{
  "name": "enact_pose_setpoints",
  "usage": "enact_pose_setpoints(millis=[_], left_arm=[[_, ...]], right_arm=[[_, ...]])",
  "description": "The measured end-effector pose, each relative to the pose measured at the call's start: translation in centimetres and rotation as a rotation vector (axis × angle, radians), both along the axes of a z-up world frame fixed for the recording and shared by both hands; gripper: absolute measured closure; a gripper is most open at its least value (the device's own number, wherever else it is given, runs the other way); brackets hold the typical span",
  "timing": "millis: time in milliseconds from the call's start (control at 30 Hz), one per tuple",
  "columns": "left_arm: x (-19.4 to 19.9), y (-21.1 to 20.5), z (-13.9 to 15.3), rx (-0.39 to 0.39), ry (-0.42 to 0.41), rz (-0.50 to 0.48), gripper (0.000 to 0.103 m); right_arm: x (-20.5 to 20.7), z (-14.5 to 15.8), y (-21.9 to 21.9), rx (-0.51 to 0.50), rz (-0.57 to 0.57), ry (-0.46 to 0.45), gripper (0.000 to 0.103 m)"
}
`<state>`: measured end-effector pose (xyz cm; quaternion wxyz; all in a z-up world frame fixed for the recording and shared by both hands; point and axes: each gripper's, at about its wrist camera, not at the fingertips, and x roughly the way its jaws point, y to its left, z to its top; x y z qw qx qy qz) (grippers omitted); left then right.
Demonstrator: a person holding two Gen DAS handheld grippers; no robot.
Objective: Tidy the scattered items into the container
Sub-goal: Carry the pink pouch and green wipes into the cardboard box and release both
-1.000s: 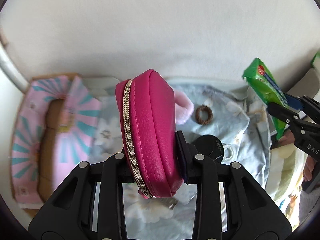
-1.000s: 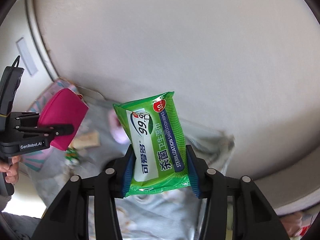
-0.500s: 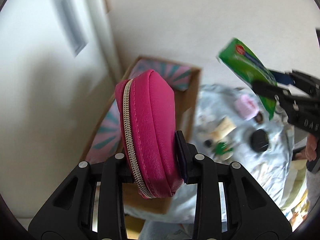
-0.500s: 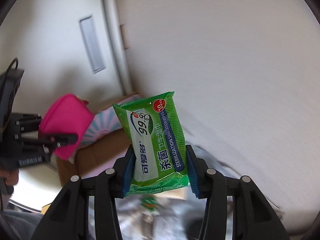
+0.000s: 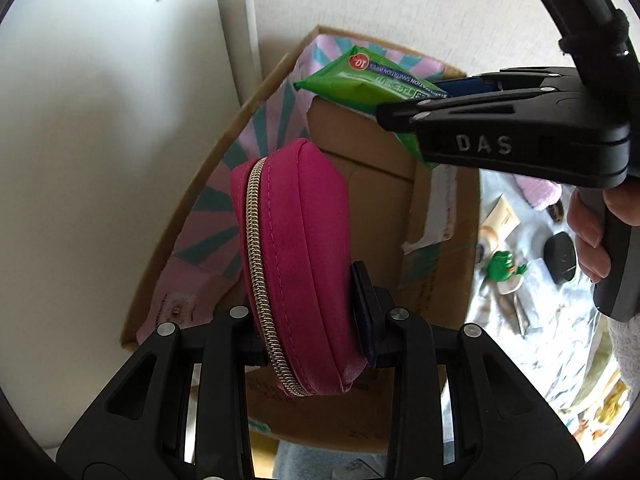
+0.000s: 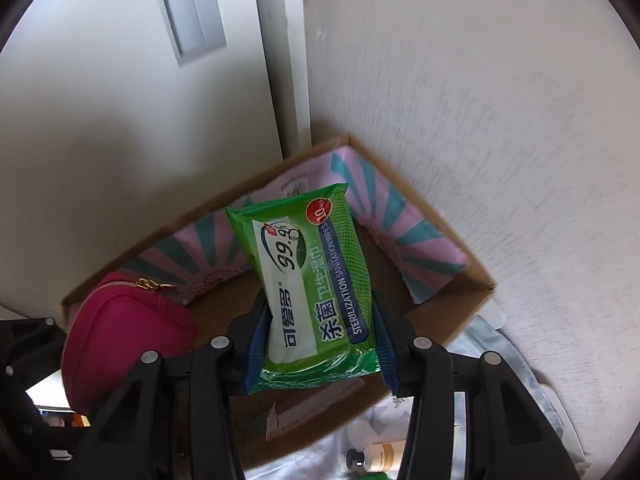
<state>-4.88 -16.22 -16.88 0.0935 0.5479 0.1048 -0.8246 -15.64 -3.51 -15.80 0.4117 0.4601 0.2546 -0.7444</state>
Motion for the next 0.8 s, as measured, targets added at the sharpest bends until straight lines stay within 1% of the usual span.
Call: enact_pose_setpoints(millis=[100, 267, 333, 400, 433, 467, 500, 533, 567, 633, 700, 800], left_arm=[[-0.2, -0.5, -0.9, 0.012, -0.008, 0.006, 0.075], [-0.6, -0.8, -2.2, 0.025, -0.028, 0.005, 0.075], [-0.7, -0.8, -2.5, 0.034, -0.039, 0.0, 0.074], [-0.7, -0.7, -2.8, 0.029, -0.046, -0.004, 0.072], [-0.7, -0.5, -2.7, 0.012, -0.041, -0.008, 0.07], [-0.7, -0.3, -2.5, -0.007, -0.034, -0.016, 0.061], [-0.8, 0.0, -2.3, -0.027, -0.026, -0.027, 0.046], [-0.8, 0.3, -1.9, -0.047, -0.015, -0.035, 0.039], [-0.8, 0.5, -1.6, -0.057, 0.0, -0.044, 0.031], [-0.8, 0.8, -1.0, -0.053, 0.021, -0.054, 0.03], [-0.9, 0.9, -0.7, -0.053, 0.021, -0.056, 0.03], [-0.9, 1.0, -0.3, -0.046, 0.028, -0.055, 0.03]], right_arm=[[-0.1, -1.4, -0.7, 0.03, 0.004, -0.008, 0.059], [-0.3, -2.6, -1.4, 0.053, 0.004, -0.005, 0.059], [-0.5, -3.0, -1.6, 0.065, 0.0, -0.004, 0.058], [-0.6, -3.4, -1.7, 0.083, -0.002, 0.002, 0.055], [-0.6, -3.6, -1.7, 0.095, -0.006, 0.008, 0.055], [-0.7, -3.8, -1.8, 0.101, -0.01, 0.009, 0.053], [-0.8, -4.0, -1.8, 0.106, -0.015, 0.003, 0.052], [-0.9, -4.1, -1.7, 0.11, -0.021, -0.007, 0.052], [-1.0, -4.2, -1.7, 0.11, -0.025, -0.012, 0.049], [-1.1, -4.0, -1.6, 0.098, -0.036, -0.01, 0.04], [-1.3, -3.7, -1.5, 0.08, -0.045, -0.009, 0.024], [-1.5, -3.0, -1.3, 0.061, -0.056, -0.004, 0.024]])
